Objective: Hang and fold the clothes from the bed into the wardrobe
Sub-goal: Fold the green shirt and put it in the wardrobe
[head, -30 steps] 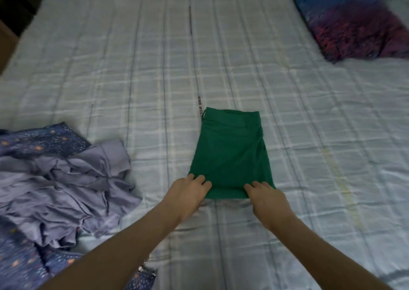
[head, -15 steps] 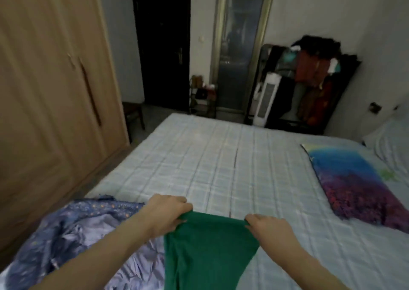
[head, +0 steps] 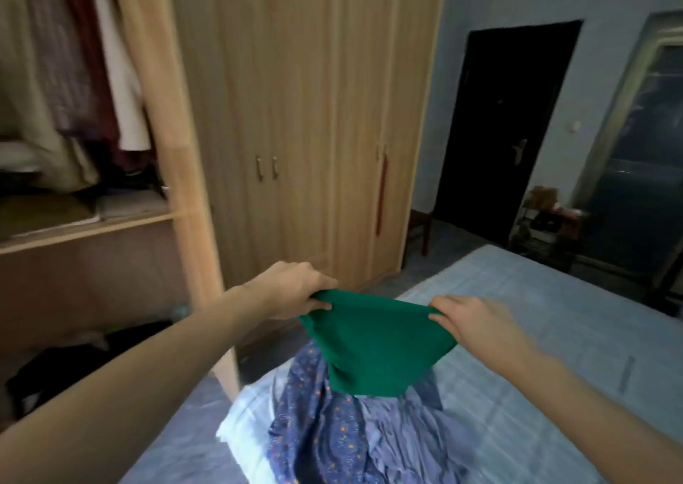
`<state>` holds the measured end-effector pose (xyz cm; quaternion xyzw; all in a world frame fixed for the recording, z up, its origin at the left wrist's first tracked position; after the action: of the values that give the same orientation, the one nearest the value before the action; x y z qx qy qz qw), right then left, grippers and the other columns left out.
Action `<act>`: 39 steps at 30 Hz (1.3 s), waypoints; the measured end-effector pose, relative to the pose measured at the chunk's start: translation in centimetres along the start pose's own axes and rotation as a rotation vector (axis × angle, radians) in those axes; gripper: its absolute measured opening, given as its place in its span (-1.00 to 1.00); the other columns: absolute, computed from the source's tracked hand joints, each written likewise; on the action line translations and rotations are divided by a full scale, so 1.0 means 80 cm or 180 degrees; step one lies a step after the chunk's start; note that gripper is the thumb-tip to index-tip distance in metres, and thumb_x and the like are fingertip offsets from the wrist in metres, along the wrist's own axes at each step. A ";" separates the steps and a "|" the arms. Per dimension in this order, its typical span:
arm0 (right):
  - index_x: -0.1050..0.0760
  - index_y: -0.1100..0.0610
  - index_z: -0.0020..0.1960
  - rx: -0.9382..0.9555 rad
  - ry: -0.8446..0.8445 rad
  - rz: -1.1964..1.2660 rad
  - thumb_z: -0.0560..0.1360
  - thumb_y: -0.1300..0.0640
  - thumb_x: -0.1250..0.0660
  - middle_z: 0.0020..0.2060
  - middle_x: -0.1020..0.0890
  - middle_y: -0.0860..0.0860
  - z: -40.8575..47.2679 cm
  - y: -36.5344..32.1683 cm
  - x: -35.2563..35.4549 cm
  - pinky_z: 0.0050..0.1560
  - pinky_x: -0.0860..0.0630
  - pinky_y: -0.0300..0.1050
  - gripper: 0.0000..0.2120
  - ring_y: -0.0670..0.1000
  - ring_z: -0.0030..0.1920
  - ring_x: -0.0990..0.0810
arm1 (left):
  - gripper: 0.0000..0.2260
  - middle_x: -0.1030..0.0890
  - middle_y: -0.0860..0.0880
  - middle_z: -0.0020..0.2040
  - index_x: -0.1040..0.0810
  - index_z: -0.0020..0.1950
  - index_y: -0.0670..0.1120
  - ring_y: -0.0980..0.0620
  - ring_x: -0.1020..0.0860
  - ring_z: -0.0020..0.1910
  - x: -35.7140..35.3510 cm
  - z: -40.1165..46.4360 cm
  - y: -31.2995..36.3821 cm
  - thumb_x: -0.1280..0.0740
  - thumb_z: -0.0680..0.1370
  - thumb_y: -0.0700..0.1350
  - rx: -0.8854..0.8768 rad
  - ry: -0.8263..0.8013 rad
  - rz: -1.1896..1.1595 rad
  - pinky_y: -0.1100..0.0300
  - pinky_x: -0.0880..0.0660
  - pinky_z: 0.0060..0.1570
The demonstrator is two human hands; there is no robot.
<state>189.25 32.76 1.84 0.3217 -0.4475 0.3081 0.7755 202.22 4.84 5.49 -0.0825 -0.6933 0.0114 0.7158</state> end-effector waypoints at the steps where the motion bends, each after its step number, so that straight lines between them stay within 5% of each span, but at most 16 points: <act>1: -0.49 0.01 -0.23 0.0141 0.0073 0.0026 0.30 -0.02 -0.58 -0.42 -0.59 -0.07 0.024 -0.027 0.001 -0.63 -0.45 -0.09 -0.73 0.06 -0.49 -0.60 | -0.84 -0.59 0.06 0.06 -0.43 0.10 0.09 -0.04 -0.54 0.12 0.000 -0.026 -0.025 -0.23 0.60 0.13 0.0120 -0.0014 -0.0031 0.05 -0.46 -0.03; 8: -0.50 -0.07 -0.06 0.0777 0.0346 0.0308 0.49 -0.14 -0.36 -0.23 -0.65 -0.13 0.179 -0.245 0.027 -0.44 -0.50 -0.08 -0.85 0.06 -0.26 -0.68 | -0.85 -0.58 0.02 0.04 -0.43 0.13 0.11 -0.05 -0.52 0.08 0.012 -0.216 -0.203 -0.20 0.61 0.12 0.0965 -0.0116 0.0091 0.01 -0.48 -0.07; 11: -0.46 -0.09 0.09 0.1124 0.0235 0.0528 0.59 -0.18 -0.15 -0.06 -0.64 -0.12 0.231 -0.344 0.031 -0.25 -0.53 -0.08 -0.77 0.04 -0.07 -0.66 | -0.81 -0.58 0.03 0.08 -0.45 0.17 0.11 -0.06 -0.52 0.10 0.014 -0.300 -0.268 -0.22 0.60 0.11 0.1326 -0.0204 0.0152 -0.03 -0.50 0.01; 16: -0.46 -0.08 0.17 0.1607 0.0155 0.0775 0.63 -0.16 -0.09 -0.04 -0.64 -0.08 0.299 -0.488 0.033 -0.18 -0.53 -0.07 -0.73 0.05 -0.03 -0.64 | -0.78 -0.57 0.01 0.10 -0.44 0.20 0.12 -0.08 -0.52 0.11 0.012 -0.424 -0.348 -0.22 0.60 0.15 0.1848 -0.0371 0.0254 0.04 -0.43 -0.05; 27: -0.51 -0.12 0.08 0.2122 0.0089 0.1734 0.59 -0.12 -0.21 -0.11 -0.62 -0.13 0.456 -0.677 0.011 -0.24 -0.52 -0.12 -0.84 -0.05 -0.14 -0.58 | -0.83 -0.45 0.20 -0.03 -0.45 0.19 0.21 0.12 -0.42 -0.03 0.009 -0.537 -0.485 -0.22 0.61 0.13 0.2693 -0.0439 0.0099 0.12 -0.35 -0.10; 32: -0.57 -0.12 0.12 0.2214 0.0059 0.2296 0.57 -0.08 -0.26 -0.09 -0.59 -0.16 0.540 -0.725 -0.023 -0.10 -0.58 0.02 -0.82 -0.03 -0.06 -0.59 | -0.80 -0.50 0.18 0.01 -0.45 0.23 0.21 0.07 -0.50 0.05 0.006 -0.537 -0.561 -0.23 0.61 0.12 0.2980 -0.0559 0.0000 0.13 -0.41 -0.07; 36: -0.63 -0.03 0.17 0.2276 -0.0148 0.3292 0.56 0.03 -0.34 0.01 -0.62 -0.24 0.613 -0.761 -0.034 0.08 -0.48 -0.24 -0.79 -0.20 0.03 -0.56 | -0.68 -0.54 0.15 0.18 -0.43 0.35 0.21 0.06 -0.49 0.15 0.013 -0.533 -0.633 -0.26 0.59 0.10 0.3363 -0.0681 -0.0285 0.04 -0.46 0.15; 39: -0.65 -0.03 0.09 0.2391 -0.0190 0.3874 0.53 0.03 -0.38 -0.06 -0.63 -0.30 0.662 -0.796 -0.036 -0.05 -0.44 -0.40 -0.84 -0.30 -0.03 -0.56 | -0.74 -0.53 0.15 0.18 -0.47 0.29 0.20 0.11 -0.45 0.10 0.020 -0.541 -0.682 -0.28 0.59 0.09 0.3563 -0.0808 -0.0455 0.11 -0.43 0.12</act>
<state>210.58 -47.28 5.84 0.2685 -0.4322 0.8105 0.2903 239.99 -53.17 13.25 0.3579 -0.6659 0.3378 0.5606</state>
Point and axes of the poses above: each hand's wrist, its own z-axis towards the middle knuckle, its own x-axis out of the back of the hand, y = z × x, the point moved 1 cm from there along z, towards the middle knuckle
